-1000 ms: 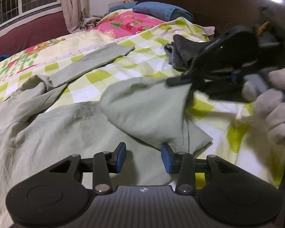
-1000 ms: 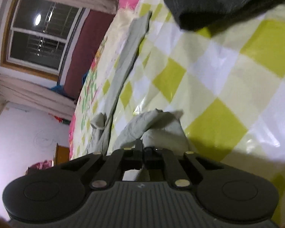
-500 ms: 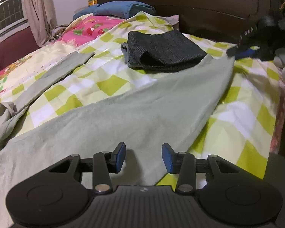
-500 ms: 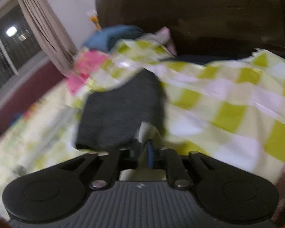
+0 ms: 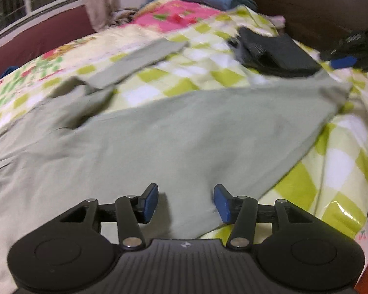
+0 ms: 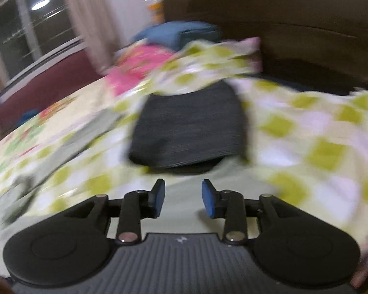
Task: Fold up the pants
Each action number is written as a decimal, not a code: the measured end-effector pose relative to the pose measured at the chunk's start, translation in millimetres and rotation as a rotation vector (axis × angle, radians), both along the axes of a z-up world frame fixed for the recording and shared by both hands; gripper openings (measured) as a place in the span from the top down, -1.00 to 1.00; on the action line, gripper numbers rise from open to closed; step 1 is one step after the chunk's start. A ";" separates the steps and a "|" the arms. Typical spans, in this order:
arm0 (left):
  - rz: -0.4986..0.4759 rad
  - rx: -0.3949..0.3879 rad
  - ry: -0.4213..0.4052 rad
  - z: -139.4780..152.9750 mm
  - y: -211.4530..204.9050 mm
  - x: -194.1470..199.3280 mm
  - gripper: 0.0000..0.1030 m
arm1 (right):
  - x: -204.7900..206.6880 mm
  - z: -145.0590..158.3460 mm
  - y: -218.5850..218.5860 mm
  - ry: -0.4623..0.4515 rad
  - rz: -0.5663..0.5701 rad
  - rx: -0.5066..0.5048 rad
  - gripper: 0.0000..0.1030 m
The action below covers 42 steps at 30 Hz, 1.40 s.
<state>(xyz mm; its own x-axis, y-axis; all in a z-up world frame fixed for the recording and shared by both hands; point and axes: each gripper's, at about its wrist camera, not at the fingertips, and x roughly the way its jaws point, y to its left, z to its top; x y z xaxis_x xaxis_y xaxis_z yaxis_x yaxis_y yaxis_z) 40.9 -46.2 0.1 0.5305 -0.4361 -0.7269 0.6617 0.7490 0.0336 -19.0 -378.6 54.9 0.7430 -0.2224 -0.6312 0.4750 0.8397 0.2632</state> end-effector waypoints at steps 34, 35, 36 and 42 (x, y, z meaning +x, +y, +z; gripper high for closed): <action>0.549 0.118 -0.031 -16.1 228.5 320.0 -0.64 | 375.6 -74.9 231.2 0.194 0.751 -0.174 0.72; 0.547 0.128 -0.030 -17.2 226.3 325.3 -0.65 | 376.2 -75.6 228.9 0.191 0.742 -0.177 0.71; 0.548 0.138 -0.030 -18.7 223.5 329.6 -0.65 | 376.4 -76.2 227.6 0.189 0.741 -0.181 0.69; 0.515 0.134 -0.027 -16.0 212.2 329.9 0.22 | 384.0 -77.8 224.6 0.217 0.755 -0.171 0.89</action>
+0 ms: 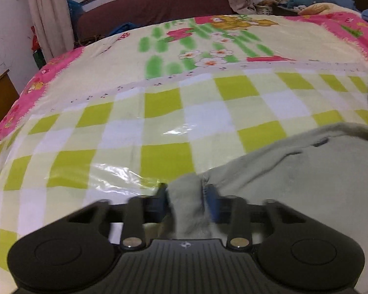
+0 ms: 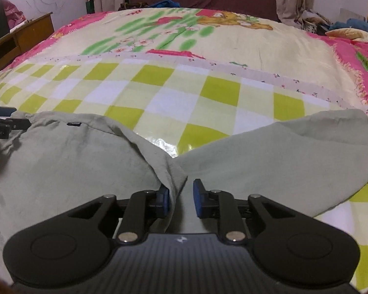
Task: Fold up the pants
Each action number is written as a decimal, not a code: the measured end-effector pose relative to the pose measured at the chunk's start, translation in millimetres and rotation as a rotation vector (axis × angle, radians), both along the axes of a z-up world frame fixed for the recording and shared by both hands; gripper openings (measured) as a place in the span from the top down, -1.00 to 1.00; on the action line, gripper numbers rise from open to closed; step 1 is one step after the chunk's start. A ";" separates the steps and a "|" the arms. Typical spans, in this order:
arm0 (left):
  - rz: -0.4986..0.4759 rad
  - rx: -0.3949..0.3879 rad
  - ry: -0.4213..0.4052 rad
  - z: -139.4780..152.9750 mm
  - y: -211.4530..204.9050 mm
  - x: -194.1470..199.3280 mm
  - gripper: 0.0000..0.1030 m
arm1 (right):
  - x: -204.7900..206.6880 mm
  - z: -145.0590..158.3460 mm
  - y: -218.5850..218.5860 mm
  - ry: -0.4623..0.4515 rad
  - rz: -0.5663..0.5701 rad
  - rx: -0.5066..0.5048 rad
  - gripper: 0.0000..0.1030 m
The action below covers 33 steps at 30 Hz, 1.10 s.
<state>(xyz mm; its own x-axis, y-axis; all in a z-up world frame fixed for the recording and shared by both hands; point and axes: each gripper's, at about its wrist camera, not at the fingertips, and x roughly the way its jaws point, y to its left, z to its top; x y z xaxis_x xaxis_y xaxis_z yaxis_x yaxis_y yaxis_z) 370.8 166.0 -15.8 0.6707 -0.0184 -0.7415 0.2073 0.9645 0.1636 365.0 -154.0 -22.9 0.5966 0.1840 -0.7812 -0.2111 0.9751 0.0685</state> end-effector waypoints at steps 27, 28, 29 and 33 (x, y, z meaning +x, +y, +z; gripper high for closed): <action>0.050 -0.147 -0.144 28.7 53.0 -303.4 0.29 | -294.4 29.8 27.9 0.120 0.153 0.094 0.97; 0.046 -0.148 -0.148 29.1 54.2 -302.1 0.29 | -294.2 31.9 30.9 0.119 0.154 0.089 0.97; 0.041 -0.150 -0.156 31.5 55.3 -301.3 0.29 | -290.0 35.5 33.0 0.115 0.154 0.086 0.97; 0.027 -0.185 -0.213 47.8 61.8 -310.7 0.29 | -282.2 55.5 40.0 0.056 0.166 0.047 0.98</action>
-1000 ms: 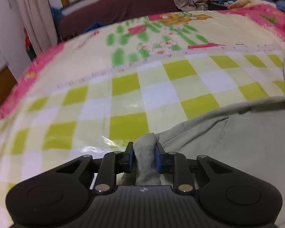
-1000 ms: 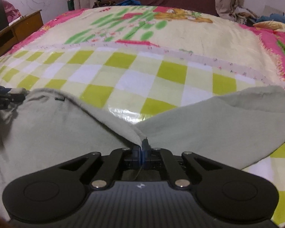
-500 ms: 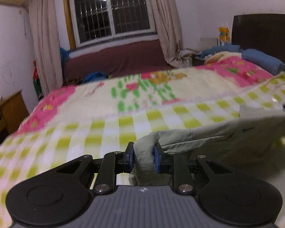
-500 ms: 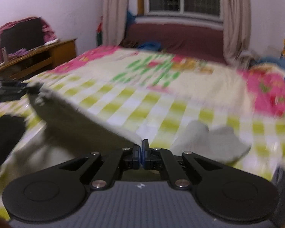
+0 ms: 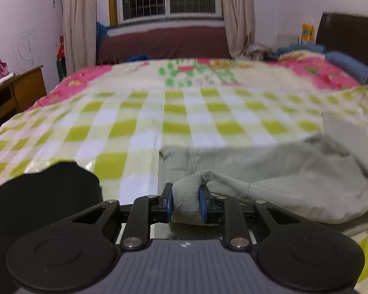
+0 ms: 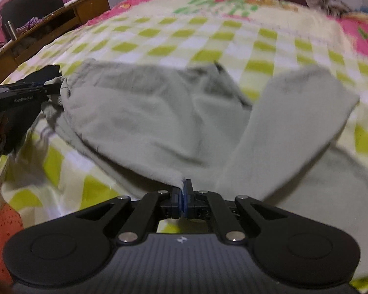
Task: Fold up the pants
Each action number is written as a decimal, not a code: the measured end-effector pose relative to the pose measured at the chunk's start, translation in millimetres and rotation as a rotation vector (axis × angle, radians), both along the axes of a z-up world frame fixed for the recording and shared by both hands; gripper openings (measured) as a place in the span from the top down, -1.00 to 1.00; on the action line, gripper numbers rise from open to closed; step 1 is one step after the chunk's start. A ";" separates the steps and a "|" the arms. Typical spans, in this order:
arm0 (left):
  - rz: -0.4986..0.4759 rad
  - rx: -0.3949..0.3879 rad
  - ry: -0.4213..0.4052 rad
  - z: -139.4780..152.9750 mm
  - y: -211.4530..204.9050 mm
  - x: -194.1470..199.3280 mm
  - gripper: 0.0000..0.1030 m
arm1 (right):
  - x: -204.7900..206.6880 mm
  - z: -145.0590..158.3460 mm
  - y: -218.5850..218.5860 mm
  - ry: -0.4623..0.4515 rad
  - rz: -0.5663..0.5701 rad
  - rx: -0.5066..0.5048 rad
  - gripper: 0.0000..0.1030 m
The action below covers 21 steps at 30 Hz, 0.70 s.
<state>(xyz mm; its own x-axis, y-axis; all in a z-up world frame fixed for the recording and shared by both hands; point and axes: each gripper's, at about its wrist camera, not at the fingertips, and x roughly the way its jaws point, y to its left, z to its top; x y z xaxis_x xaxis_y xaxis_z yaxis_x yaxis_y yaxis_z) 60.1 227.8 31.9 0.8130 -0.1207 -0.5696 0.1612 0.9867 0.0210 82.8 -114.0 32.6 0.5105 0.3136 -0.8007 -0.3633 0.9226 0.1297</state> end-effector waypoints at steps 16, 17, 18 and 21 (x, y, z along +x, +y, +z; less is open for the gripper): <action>0.072 0.085 0.065 -30.4 26.5 -50.5 -0.23 | -35.3 -24.2 11.2 0.050 0.153 -0.134 0.61; 0.076 0.093 0.053 -28.9 25.7 -50.8 -0.23 | -36.6 -25.4 11.1 0.047 0.152 -0.137 0.61; 0.068 0.117 0.037 -27.1 22.2 -51.3 -0.23 | -36.6 -26.8 12.4 0.051 0.149 -0.136 0.60; 0.003 0.192 0.000 -24.5 9.4 -50.8 -0.23 | -34.9 -25.6 17.5 0.053 0.146 -0.124 0.46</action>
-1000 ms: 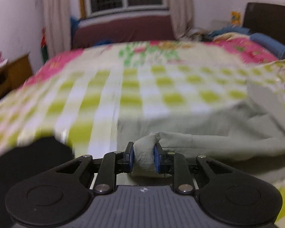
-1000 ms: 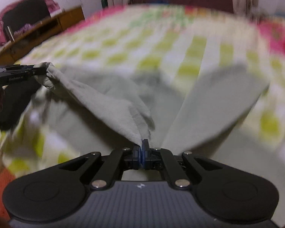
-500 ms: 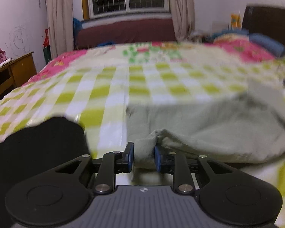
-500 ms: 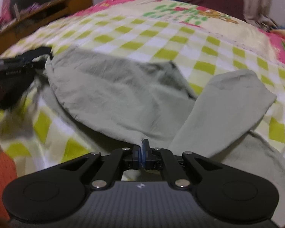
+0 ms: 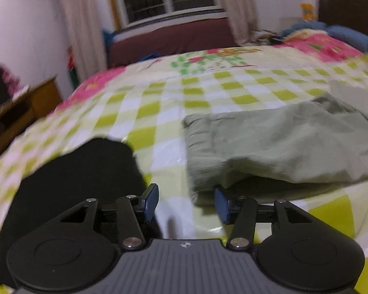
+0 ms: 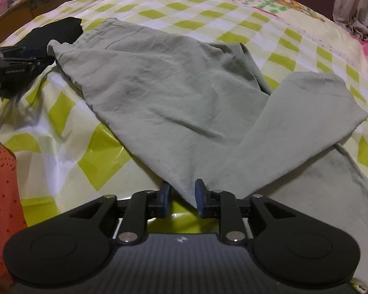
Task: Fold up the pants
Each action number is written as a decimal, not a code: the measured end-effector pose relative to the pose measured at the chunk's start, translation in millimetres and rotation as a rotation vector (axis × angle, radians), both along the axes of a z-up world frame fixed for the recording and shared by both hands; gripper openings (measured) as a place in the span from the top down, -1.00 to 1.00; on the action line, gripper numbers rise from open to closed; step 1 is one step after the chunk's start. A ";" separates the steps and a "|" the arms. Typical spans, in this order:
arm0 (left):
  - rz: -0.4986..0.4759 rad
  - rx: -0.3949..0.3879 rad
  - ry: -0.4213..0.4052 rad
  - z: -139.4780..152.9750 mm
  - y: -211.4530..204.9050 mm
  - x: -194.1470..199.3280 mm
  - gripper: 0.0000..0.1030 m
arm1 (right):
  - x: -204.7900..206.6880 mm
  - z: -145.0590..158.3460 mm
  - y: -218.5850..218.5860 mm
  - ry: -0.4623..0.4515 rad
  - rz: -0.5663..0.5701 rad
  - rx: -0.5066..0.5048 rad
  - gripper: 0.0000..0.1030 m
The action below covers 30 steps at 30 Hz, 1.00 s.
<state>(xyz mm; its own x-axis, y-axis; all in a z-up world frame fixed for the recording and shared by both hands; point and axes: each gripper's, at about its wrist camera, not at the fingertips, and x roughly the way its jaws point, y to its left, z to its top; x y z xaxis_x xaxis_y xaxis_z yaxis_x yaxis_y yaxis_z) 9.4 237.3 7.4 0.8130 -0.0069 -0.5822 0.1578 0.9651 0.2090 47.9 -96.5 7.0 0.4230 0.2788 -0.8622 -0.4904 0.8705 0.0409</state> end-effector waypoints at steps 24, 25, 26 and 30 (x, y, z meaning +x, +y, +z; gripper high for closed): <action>-0.165 0.234 -0.106 23.7 -25.6 42.0 0.24 | 32.9 22.7 74.5 -0.224 0.158 -0.059 1.00; -0.163 0.237 -0.121 27.4 -24.9 43.8 0.25 | 37.6 33.9 70.9 -0.252 0.143 -0.056 1.00; -0.158 0.237 -0.136 31.6 -23.8 43.7 0.25 | 40.1 44.9 67.4 -0.278 0.131 -0.041 1.00; -0.166 0.217 -0.120 27.2 -18.4 26.8 0.27 | 29.7 62.3 63.5 -0.296 0.160 0.015 1.00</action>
<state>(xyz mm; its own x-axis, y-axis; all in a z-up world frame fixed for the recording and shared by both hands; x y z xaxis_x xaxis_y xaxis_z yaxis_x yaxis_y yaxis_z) 36.1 218.8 34.7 0.8743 -0.0315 -0.4843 0.2715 0.8589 0.4342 77.5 -33.0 69.3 0.6039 0.3741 -0.7039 -0.6136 0.7818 -0.1109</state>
